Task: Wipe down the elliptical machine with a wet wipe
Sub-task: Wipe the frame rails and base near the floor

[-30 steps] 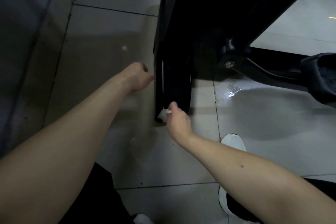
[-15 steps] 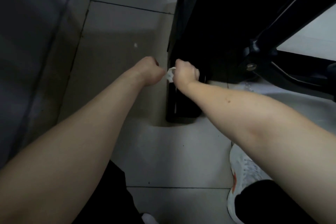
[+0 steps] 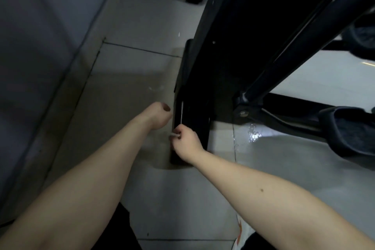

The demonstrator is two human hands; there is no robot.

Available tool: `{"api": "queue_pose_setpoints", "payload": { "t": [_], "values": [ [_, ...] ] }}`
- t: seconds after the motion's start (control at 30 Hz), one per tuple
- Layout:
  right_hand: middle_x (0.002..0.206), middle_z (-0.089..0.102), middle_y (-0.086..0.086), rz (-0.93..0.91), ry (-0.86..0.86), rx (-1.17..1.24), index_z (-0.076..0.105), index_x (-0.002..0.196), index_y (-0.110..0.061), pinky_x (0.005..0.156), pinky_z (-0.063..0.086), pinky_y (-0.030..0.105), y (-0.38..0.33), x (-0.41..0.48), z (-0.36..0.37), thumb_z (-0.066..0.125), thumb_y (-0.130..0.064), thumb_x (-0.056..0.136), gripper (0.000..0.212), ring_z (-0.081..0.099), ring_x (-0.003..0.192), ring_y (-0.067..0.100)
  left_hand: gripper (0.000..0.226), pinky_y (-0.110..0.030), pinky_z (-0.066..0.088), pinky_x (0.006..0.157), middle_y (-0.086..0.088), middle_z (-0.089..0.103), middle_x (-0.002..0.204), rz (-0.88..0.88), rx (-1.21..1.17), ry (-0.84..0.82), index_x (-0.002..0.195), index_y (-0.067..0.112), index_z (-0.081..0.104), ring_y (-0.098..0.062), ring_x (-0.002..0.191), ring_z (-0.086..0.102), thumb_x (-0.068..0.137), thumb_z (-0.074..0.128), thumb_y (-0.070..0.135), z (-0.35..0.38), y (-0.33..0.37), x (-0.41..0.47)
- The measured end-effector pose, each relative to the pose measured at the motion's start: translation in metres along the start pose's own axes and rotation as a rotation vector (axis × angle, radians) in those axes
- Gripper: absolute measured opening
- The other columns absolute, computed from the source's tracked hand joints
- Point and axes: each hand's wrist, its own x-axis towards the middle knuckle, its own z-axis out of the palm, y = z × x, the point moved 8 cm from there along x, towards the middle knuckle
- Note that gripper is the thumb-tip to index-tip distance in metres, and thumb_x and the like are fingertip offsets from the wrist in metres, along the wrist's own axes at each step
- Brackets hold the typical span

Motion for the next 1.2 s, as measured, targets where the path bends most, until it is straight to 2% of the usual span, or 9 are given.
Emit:
{"api": "queue_pose_setpoints", "payload": {
  "t": [0.1,0.2,0.33,0.47,0.73,0.9,1.03,1.1,1.2],
  "values": [
    [0.08,0.074,0.002,0.039,0.028,0.236,0.06,0.086,-0.034,0.078,0.061,0.048,-0.003,0.006,-0.027,0.061,-0.037,0.085,0.004,0.073,0.077,0.023,0.021,-0.032,0.052,0.077,-0.014,0.069,0.1,0.022,-0.206,-0.03,0.117,0.005,0.068,-0.026,0.092,0.066,0.098,0.061,0.01,0.007,0.011,-0.012],
    [0.085,0.074,0.011,0.029,0.032,0.383,0.06,0.088,-0.025,0.066,0.058,0.042,-0.024,0.001,-0.052,0.062,-0.03,0.098,0.011,0.068,0.072,0.021,0.014,-0.033,0.052,0.078,-0.012,0.068,0.095,0.068,-0.292,-0.04,0.108,0.011,0.069,-0.023,0.088,0.061,0.1,0.058,0.008,0.004,0.032,-0.024],
    [0.082,0.069,0.006,0.033,0.041,0.486,0.06,0.094,-0.019,0.059,0.053,0.031,-0.052,0.001,-0.081,0.059,-0.014,0.1,0.007,0.065,0.068,0.018,0.012,-0.032,0.051,0.077,-0.01,0.07,0.098,0.09,-0.279,0.018,0.105,0.014,0.068,-0.02,0.085,0.063,0.101,0.057,0.016,-0.026,0.066,-0.032],
    [0.095,0.073,0.01,0.048,-0.005,0.451,0.063,0.092,-0.025,0.071,0.061,0.039,-0.085,-0.015,-0.109,0.058,-0.008,0.096,0.017,0.069,0.077,0.021,0.025,-0.026,0.049,0.082,-0.009,0.071,0.113,0.052,-0.187,0.085,0.119,0.009,0.07,-0.02,0.1,0.066,0.098,0.059,0.017,-0.065,0.099,-0.055],
    [0.101,0.076,0.01,0.172,-0.11,0.406,0.067,0.107,-0.022,0.059,0.054,0.025,-0.151,-0.115,-0.17,0.051,-0.004,0.095,0.027,0.072,0.088,0.023,0.038,-0.026,0.046,0.085,-0.008,0.065,0.126,-0.099,-0.122,-0.005,0.131,0.009,0.062,-0.021,0.11,0.062,0.094,0.062,0.014,-0.111,0.166,-0.147],
    [0.106,0.075,0.015,0.244,-0.141,0.378,0.064,0.12,-0.015,0.042,0.041,0.013,-0.186,-0.177,-0.205,0.05,-0.003,0.096,0.03,0.066,0.078,0.021,0.049,-0.028,0.049,0.086,-0.005,0.065,0.124,-0.162,0.039,-0.149,0.133,0.012,0.06,-0.022,0.11,0.063,0.085,0.068,0.016,-0.132,0.198,-0.208],
    [0.104,0.076,0.005,0.313,-0.113,0.384,0.065,0.118,-0.02,0.056,0.047,0.019,-0.21,-0.215,-0.234,0.056,-0.006,0.095,0.029,0.069,0.078,0.017,0.038,-0.03,0.047,0.079,-0.001,0.065,0.112,-0.181,0.058,-0.158,0.129,0.015,0.061,-0.02,0.098,0.062,0.093,0.062,0.025,-0.155,0.222,-0.251],
    [0.097,0.077,0.003,0.329,-0.085,0.352,0.07,0.108,-0.02,0.064,0.05,0.024,-0.223,-0.23,-0.251,0.061,-0.014,0.095,0.017,0.071,0.08,0.016,0.034,-0.028,0.046,0.076,0.0,0.065,0.11,-0.182,0.029,-0.162,0.126,0.016,0.063,-0.018,0.094,0.061,0.093,0.059,0.022,-0.168,0.236,-0.269],
    [0.096,0.077,0.006,0.347,-0.056,0.312,0.071,0.098,-0.021,0.064,0.05,0.027,-0.242,-0.255,-0.275,0.063,-0.016,0.093,0.011,0.073,0.087,0.022,0.031,-0.023,0.045,0.069,0.001,0.066,0.105,-0.164,-0.007,-0.164,0.12,0.016,0.068,-0.015,0.091,0.061,0.092,0.056,0.013,-0.191,0.266,-0.295]
  ]
}}
